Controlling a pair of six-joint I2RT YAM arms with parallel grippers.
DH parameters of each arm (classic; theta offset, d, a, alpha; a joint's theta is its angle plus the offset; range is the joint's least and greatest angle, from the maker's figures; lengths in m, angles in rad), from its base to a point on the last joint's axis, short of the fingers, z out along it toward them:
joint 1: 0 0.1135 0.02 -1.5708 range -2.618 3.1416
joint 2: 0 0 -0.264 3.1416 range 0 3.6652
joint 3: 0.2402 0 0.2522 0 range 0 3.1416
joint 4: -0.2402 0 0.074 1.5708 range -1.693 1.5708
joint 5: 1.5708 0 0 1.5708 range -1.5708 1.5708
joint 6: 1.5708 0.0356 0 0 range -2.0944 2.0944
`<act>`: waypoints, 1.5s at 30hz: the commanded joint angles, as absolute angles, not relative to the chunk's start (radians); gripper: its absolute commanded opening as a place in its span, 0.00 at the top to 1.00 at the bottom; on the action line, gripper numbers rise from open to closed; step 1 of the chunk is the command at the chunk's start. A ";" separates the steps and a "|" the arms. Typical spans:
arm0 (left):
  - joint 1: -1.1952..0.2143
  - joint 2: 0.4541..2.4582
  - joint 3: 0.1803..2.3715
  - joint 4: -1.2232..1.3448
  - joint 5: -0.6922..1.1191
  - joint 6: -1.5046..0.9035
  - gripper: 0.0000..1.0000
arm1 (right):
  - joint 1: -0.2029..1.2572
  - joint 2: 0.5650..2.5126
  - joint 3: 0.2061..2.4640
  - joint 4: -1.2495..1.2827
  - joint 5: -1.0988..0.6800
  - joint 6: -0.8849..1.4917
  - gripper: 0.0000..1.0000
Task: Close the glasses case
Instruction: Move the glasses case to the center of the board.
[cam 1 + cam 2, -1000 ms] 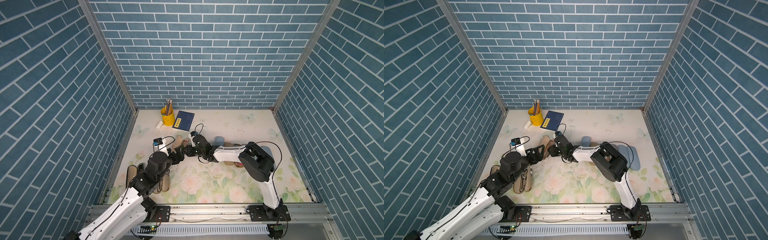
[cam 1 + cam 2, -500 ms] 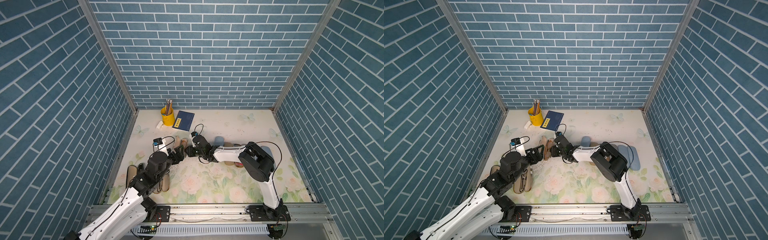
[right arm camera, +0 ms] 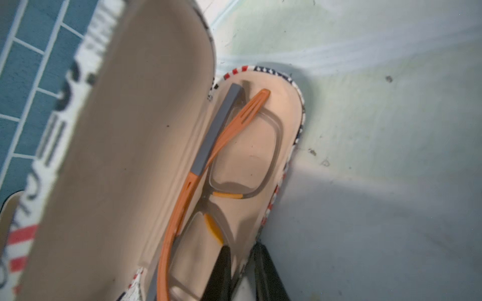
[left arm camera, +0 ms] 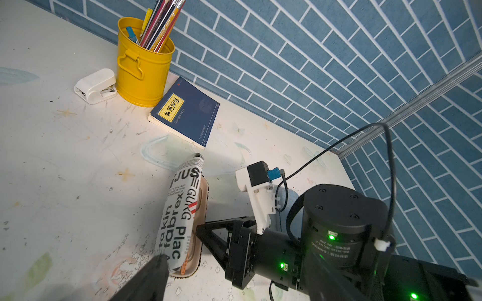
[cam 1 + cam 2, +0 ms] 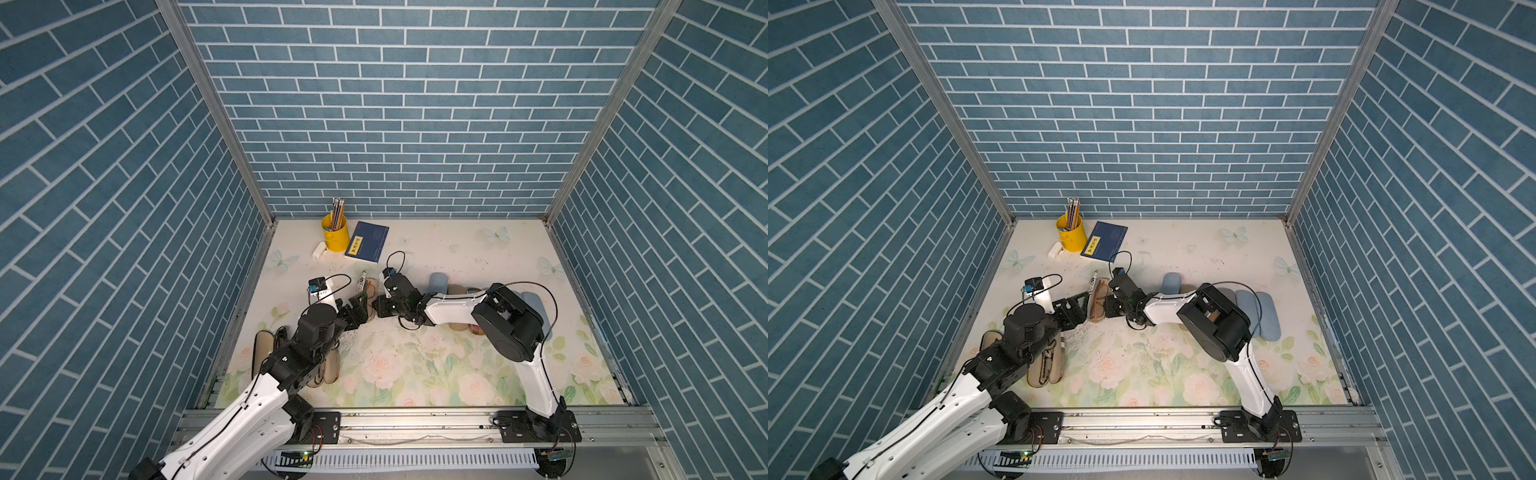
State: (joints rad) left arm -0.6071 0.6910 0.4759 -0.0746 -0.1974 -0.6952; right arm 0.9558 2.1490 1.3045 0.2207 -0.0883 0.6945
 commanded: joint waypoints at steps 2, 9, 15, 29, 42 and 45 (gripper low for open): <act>-0.598 0.690 0.462 -0.071 -0.198 -0.680 0.13 | 0.961 2.167 1.309 0.162 -0.041 0.651 0.86; -0.597 0.699 0.460 -0.062 -0.195 -0.680 0.12 | 0.961 2.136 1.283 0.163 -0.019 0.647 0.88; -0.598 0.719 0.455 -0.047 -0.189 -0.681 0.13 | 0.961 2.123 1.258 0.162 -0.005 0.646 0.89; -0.596 0.778 0.436 0.013 -0.140 -0.685 0.15 | 0.961 2.006 1.118 0.179 0.078 0.661 0.90; -0.597 0.901 0.358 0.193 0.000 -0.736 0.20 | 0.956 1.872 0.932 0.216 0.195 0.738 0.91; -0.598 0.928 0.337 0.242 0.026 -0.753 0.20 | 0.956 1.852 0.903 0.220 0.214 0.760 0.91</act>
